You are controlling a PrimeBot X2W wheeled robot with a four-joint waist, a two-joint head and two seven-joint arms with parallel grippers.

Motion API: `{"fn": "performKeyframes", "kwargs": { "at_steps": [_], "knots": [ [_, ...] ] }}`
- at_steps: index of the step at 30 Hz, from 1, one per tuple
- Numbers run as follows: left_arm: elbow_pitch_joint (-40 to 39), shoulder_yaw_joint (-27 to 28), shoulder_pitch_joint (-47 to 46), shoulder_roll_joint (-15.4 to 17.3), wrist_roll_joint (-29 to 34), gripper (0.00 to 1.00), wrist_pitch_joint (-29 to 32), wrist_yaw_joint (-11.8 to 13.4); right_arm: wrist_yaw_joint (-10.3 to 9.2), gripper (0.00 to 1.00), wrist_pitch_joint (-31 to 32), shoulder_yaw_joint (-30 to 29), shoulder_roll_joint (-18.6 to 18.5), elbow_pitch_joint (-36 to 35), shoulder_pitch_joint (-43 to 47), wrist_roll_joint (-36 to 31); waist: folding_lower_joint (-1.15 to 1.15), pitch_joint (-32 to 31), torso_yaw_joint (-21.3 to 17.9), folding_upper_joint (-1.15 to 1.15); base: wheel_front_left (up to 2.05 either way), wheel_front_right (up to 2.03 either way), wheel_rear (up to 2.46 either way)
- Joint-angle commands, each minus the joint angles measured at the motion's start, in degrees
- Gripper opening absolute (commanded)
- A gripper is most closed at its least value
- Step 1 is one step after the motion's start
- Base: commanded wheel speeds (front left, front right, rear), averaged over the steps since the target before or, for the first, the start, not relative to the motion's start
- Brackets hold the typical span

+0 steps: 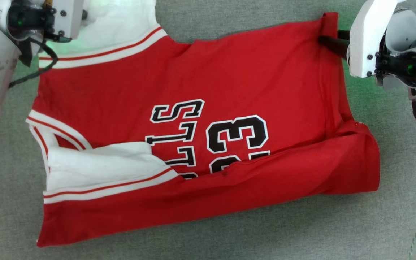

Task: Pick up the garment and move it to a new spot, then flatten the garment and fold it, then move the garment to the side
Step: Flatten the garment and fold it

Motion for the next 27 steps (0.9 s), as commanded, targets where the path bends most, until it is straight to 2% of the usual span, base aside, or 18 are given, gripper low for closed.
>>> {"fn": "performKeyframes", "kwargs": {
  "at_steps": [1,9,18,27],
  "knots": [
    [1.03,-0.65,1.96,-0.45,-0.31,0.00,-0.13,-0.19,-0.05,0.00,0.62,1.14,0.26,0.91,0.35,0.56,0.00,-0.27,0.25,0.00,0.00,0.00,0.00],
    [2.10,1.28,2.09,-2.19,-3.07,0.00,-4.00,-0.79,-0.06,0.00,-2.71,2.92,-2.15,0.89,-1.09,2.20,0.00,-3.41,1.92,0.00,0.00,0.00,0.00],
    [-0.76,2.24,2.86,-1.80,-5.84,0.00,-10.00,-1.18,-0.06,0.00,-9.65,7.15,-7.22,-3.05,1.33,4.51,0.00,-8.39,4.92,0.00,0.00,0.00,0.00],
    [-12.20,0.00,8.83,3.85,-10.41,0.00,-10.16,-1.17,-0.06,0.00,-14.68,11.81,-15.78,-11.01,7.13,8.30,0.00,-13.20,8.51,0.00,0.00,0.00,0.00]
  ]
}}
